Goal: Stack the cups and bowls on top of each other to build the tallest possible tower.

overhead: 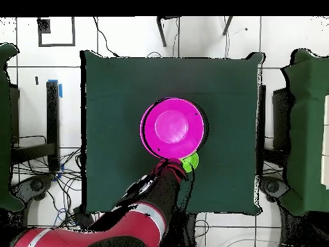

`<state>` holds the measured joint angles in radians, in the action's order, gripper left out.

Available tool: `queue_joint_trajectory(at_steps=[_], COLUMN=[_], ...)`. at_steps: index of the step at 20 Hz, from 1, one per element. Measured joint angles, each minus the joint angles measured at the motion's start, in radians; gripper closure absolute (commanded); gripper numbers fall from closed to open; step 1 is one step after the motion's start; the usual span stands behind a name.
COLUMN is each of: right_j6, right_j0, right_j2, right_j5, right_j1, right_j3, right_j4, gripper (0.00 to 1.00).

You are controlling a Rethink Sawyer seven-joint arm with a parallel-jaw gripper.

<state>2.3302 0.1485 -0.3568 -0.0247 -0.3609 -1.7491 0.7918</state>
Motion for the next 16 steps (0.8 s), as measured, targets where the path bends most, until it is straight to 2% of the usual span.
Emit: queue_joint_trajectory(at_steps=[6, 11, 16], right_j6=[0.0, 0.0, 0.0], right_j0=[0.0, -0.017, -0.064], right_j2=[0.0, 0.009, 0.036], right_j5=[0.011, 0.076, 0.158], right_j1=[-0.013, -0.076, -0.163], right_j3=[-0.002, -0.018, -0.042], right_j4=[0.0, 0.0, 0.0], gripper=[1.0, 1.0, 1.0])
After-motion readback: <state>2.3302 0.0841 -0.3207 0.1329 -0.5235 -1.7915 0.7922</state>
